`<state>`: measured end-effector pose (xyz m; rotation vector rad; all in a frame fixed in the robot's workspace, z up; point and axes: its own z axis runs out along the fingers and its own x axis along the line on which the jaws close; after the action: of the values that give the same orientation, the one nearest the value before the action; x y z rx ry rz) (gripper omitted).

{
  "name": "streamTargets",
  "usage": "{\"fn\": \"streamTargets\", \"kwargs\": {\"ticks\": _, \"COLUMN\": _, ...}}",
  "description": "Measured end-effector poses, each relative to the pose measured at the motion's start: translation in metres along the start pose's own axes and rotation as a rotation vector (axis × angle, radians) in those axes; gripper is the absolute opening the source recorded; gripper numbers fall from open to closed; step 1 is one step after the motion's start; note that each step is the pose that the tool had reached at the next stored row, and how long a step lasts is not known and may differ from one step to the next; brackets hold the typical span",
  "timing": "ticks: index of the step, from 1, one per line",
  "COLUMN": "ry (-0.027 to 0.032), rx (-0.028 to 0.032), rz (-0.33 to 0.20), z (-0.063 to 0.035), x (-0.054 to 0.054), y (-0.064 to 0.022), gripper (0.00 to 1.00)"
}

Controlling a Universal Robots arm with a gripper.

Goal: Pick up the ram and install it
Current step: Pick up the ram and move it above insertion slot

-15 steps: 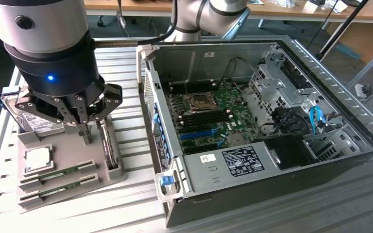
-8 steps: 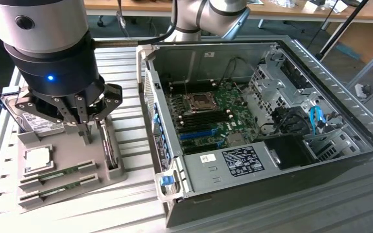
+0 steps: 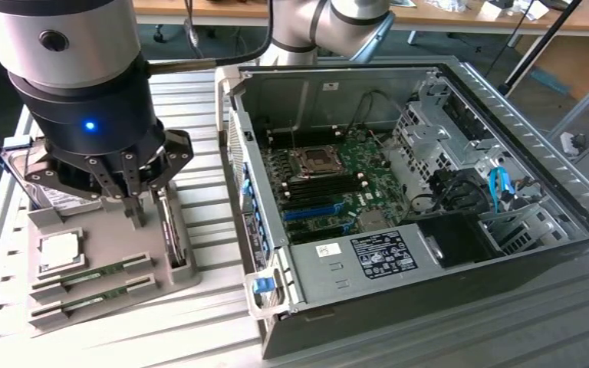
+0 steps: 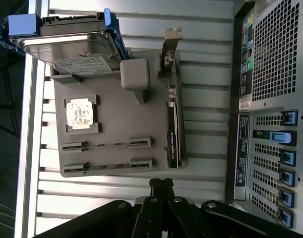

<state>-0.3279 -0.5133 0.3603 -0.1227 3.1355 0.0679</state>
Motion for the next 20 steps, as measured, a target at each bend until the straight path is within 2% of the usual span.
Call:
{"fn": "streamTargets", "kwargs": {"ticks": 5, "ry": 0.0055, "rx": -0.0007, "rz": -0.129, "z": 0.0058, "x": 0.000, "y": -0.0002, "gripper": 0.11}}
{"fn": "streamTargets", "kwargs": {"ticks": 12, "ry": 0.0114, "rx": -0.0012, "rz": -0.266, "z": 0.0143, "x": 0.000, "y": -0.0006, "gripper": 0.11}}
{"fn": "streamTargets", "kwargs": {"ticks": 17, "ry": 0.0189, "rx": -0.0020, "rz": -0.438, "z": 0.0228, "x": 0.000, "y": -0.0010, "gripper": 0.11}}
{"fn": "streamTargets", "kwargs": {"ticks": 20, "ry": 0.0213, "rx": -0.0023, "rz": -0.492, "z": 0.0243, "x": 0.000, "y": -0.0010, "gripper": 0.11}}
